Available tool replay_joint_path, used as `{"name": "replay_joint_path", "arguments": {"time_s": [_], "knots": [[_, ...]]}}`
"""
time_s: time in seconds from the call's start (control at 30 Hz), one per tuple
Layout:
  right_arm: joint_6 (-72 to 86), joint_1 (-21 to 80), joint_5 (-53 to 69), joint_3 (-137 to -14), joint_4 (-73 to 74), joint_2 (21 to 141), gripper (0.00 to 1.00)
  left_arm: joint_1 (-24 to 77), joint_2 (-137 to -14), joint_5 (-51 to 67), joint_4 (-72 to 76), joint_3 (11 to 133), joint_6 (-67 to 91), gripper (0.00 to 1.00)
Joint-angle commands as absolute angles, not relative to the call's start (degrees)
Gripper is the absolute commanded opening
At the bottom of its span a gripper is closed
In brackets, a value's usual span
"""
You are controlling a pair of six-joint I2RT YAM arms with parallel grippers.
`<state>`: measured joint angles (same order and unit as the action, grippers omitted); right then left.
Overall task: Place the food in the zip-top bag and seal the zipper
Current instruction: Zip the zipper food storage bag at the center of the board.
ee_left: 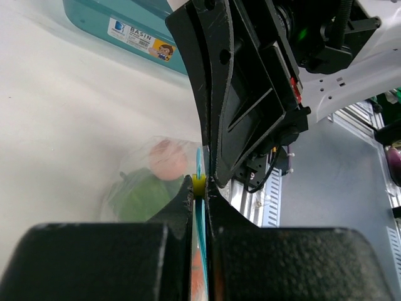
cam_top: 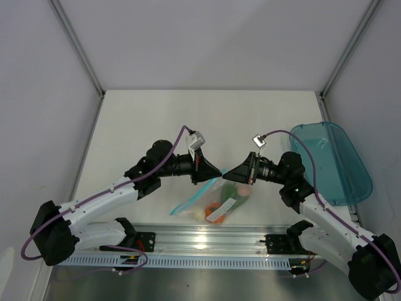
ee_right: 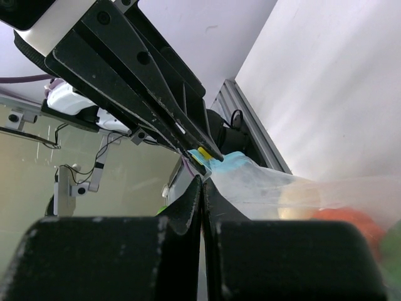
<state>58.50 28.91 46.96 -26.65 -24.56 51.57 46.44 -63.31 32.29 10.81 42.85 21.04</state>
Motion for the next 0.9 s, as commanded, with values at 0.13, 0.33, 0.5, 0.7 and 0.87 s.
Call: {"name": "replay_joint_path", "arguments": {"time_s": [0.13,0.33,0.5,0.7,0.87], "knots": [[59.68,26.72,43.68,-27.25,-29.88,49.40,0.00,45.88,-62.05,37.88,8.53,42.01,22.68,0.00],[59.50,25.32,43.77,-26.72,-29.44,48.78,0.00,45.44,-58.72,37.97,4.84,40.87,21.97,0.01],[59.59,24.26,44.21,-26.81,-29.27,48.69,0.00,45.00,-56.34,38.32,2.82,40.08,21.97,0.01],[57.49,24.87,49.30,-28.38,-31.48,50.80,0.00,45.09,-55.28,39.20,2.55,40.51,22.50,0.00],[42.59,26.28,51.06,-34.27,-15.61,48.70,0.41,45.00,-56.25,39.81,3.16,41.13,23.29,0.00]]}}
